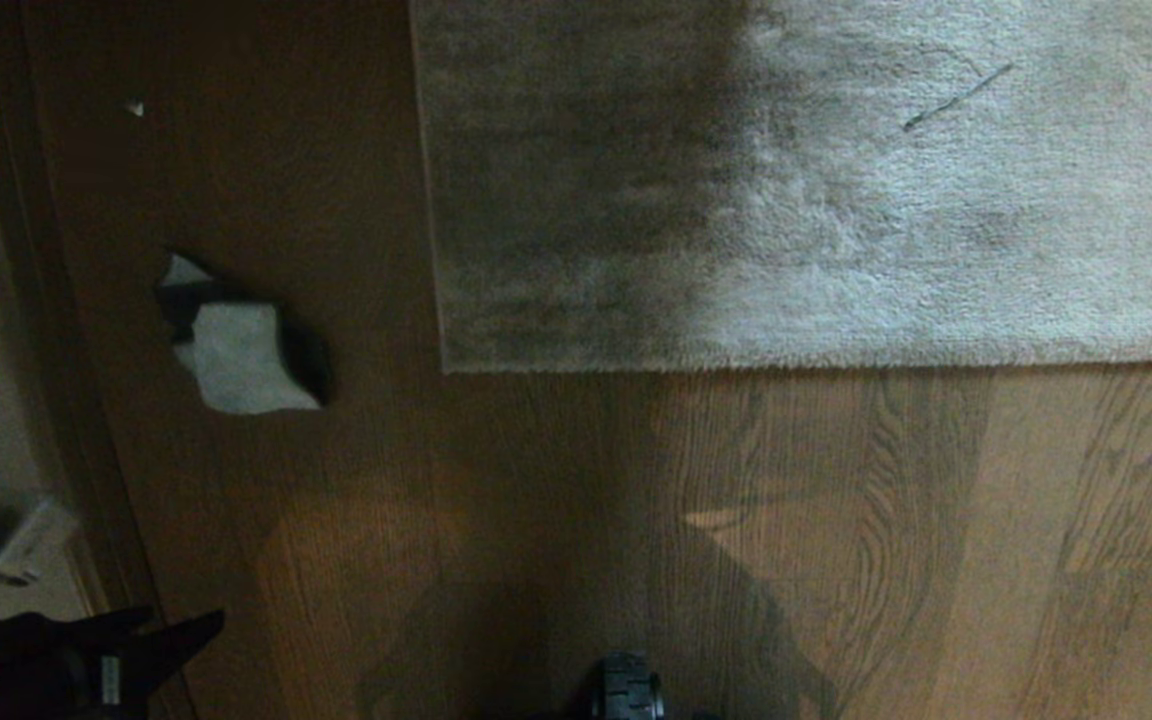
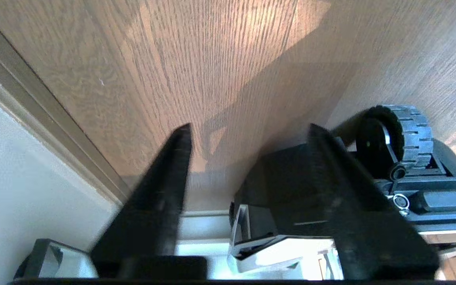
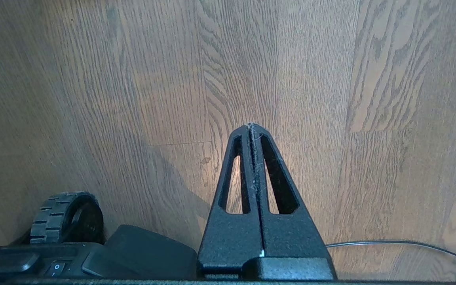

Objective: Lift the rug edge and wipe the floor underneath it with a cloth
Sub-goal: Pick up the rag

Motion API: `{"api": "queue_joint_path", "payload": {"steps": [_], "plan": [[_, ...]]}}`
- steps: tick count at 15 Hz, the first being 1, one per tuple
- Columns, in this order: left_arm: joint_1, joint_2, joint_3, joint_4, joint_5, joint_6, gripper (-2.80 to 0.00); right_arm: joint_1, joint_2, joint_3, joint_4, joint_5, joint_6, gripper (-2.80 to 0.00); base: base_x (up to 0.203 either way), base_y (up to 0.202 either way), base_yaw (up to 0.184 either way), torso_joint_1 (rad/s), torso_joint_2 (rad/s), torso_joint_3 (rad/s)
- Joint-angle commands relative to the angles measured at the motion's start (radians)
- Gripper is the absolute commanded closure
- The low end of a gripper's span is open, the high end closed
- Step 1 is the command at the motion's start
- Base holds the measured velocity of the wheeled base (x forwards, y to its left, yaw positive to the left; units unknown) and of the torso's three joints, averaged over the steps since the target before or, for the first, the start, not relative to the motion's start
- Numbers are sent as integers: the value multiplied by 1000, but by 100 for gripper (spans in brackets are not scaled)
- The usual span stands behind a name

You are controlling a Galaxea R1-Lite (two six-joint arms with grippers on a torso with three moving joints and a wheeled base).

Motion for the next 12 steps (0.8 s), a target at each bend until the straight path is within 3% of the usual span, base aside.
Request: {"api": "queue_joint_path", "payload": {"steps": [1, 6, 12], "plan": [[3, 30, -4, -3, 1, -1, -280, 0, 0, 0, -1, 0, 0, 0, 0, 0, 0, 0, 0, 0], [-3, 109, -11, -93, -1, 2, -280, 0, 0, 0, -1, 0, 0, 0, 0, 0, 0, 0, 0, 0], [-18, 246, -22, -342, -3, 10, -280, 0, 0, 0, -1, 0, 0, 0, 0, 0, 0, 0, 0, 0]]}}
